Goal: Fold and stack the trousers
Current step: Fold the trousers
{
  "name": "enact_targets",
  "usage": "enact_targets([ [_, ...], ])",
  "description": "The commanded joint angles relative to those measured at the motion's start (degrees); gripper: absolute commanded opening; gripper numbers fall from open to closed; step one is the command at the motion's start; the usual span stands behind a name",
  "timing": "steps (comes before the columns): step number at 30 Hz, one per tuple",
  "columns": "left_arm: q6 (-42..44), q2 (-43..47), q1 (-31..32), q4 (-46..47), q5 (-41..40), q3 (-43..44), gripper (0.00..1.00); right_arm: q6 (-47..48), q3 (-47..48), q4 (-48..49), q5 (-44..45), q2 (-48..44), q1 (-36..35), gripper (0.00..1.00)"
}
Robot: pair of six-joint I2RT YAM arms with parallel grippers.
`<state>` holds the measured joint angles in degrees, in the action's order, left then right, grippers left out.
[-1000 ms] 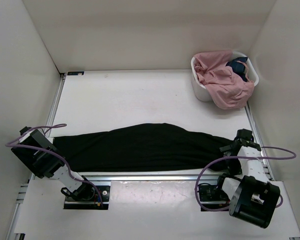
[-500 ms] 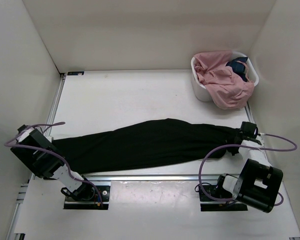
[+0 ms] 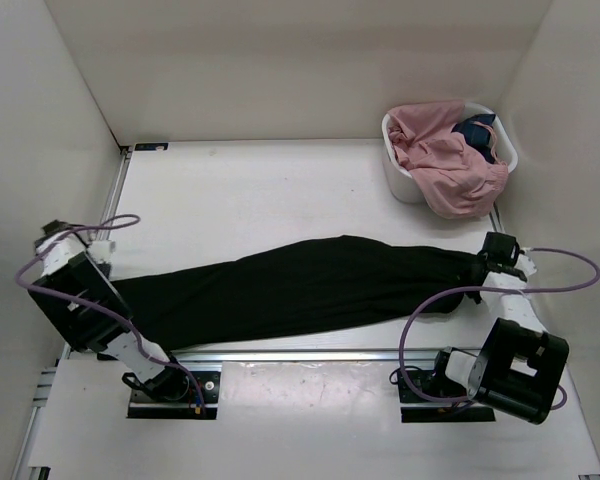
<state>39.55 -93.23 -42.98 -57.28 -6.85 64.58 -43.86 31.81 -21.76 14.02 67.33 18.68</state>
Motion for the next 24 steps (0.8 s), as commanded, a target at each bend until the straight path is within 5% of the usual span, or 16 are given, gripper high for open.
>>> enact_targets([
  [1,-3.25,-3.0,7.28,6.34,3.35,-7.76,0.37,6.32,5.62,-1.61,6.54,-0.53,-1.01,0.0],
  [8,-9.49,-9.86,14.66,14.21,2.53,-7.9,0.27,13.96,12.56,-3.64,11.98,-1.06,-5.3,0.0],
  [11,-10.99,-11.26,19.49,14.74,3.68,-5.35,0.27,17.22,14.94,-3.64,16.9,-1.06,-13.38,0.0],
  [19,-15.12,-17.68,26.19,14.74,4.3,4.14,0.27,13.46,26.18,-13.74,38.77,10.96,-54.85,0.0],
  [24,-15.12,-20.32,28.03,14.74,1.76,7.76,0.27,-0.06,40.23,-25.94,47.82,27.8,-78.41,0.0],
])
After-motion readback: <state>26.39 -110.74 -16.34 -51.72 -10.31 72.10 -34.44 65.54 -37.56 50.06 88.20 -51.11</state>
